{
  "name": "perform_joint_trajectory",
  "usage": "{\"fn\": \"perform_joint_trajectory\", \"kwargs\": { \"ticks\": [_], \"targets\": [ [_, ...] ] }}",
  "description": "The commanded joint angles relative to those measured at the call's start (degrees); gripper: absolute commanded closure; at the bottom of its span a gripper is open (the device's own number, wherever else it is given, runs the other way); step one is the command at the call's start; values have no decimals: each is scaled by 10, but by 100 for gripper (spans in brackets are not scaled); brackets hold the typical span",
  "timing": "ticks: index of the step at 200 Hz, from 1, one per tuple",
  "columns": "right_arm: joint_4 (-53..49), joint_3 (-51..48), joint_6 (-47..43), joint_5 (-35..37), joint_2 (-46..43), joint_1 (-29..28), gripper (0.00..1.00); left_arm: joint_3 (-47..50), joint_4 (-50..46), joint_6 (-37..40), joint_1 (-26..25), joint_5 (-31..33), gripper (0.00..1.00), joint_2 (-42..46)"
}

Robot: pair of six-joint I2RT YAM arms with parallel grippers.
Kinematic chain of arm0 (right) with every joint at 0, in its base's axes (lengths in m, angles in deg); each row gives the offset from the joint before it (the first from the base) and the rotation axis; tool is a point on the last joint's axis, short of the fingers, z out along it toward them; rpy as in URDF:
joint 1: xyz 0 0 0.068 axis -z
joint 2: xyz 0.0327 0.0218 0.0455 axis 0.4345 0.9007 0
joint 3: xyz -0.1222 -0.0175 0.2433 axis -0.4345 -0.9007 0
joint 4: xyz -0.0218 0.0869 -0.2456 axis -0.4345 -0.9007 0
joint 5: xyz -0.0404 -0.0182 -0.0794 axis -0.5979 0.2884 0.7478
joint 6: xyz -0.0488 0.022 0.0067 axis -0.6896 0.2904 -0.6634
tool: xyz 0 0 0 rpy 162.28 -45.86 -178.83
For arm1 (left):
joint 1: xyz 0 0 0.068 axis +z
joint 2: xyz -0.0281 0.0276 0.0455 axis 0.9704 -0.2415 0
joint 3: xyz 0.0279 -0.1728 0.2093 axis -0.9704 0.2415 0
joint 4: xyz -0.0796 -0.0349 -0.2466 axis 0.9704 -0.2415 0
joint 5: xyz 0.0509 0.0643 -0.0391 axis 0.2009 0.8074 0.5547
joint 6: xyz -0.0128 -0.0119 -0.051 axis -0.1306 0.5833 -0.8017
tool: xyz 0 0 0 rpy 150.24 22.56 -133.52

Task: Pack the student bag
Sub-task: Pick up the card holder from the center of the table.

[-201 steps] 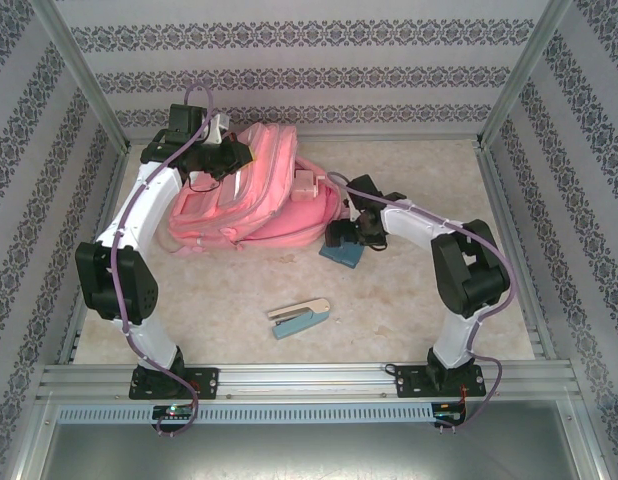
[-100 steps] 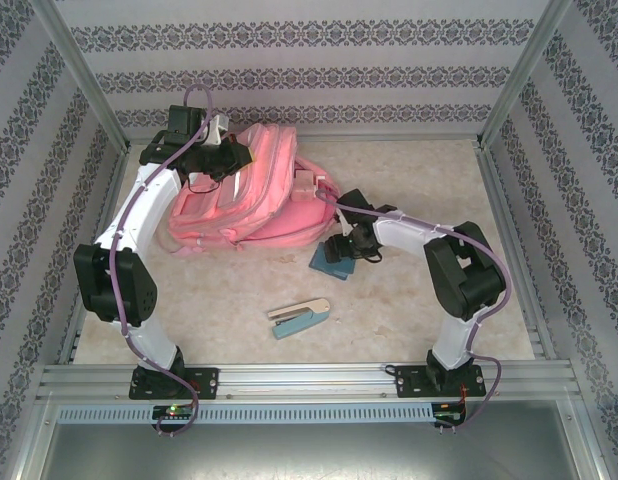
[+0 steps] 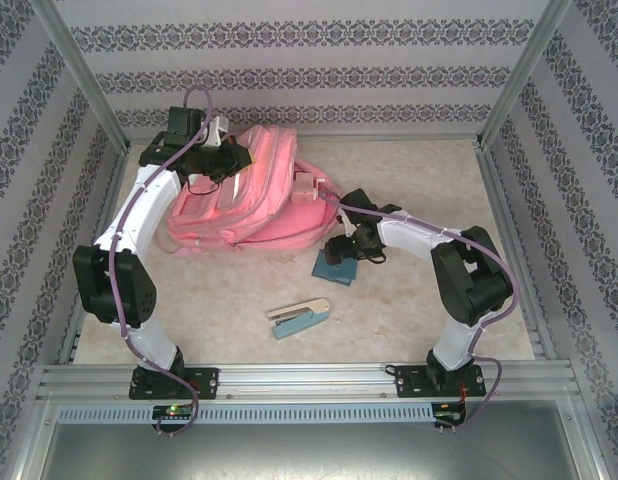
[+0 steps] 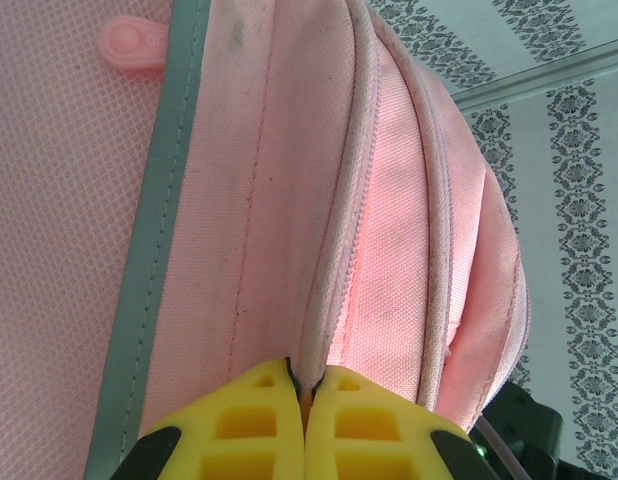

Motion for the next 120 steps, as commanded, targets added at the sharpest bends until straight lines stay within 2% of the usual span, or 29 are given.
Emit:
{"fn": "perform_joint_trajectory", "kwargs": {
  "ticks": [1, 26, 58, 78, 92, 120],
  "targets": [
    [-4, 10, -12, -35, 37, 15, 13, -4, 0, 9, -5, -26, 100, 38],
    [6, -18, -4, -61, 27, 10, 14, -4, -2, 11, -5, -24, 100, 39],
    [24, -65, 18, -74, -13, -7, 30, -5, 4, 8, -5, -25, 100, 35],
    [28, -80, 29, -71, -23, -19, 54, -9, 5, 6, -5, -28, 100, 29],
    [31, -86, 36, -64, -28, -22, 75, -11, 5, 5, -5, -29, 100, 27],
    [26, -90, 45, -55, -52, -21, 91, -12, 1, 8, -5, -28, 100, 27]
  ]
}}
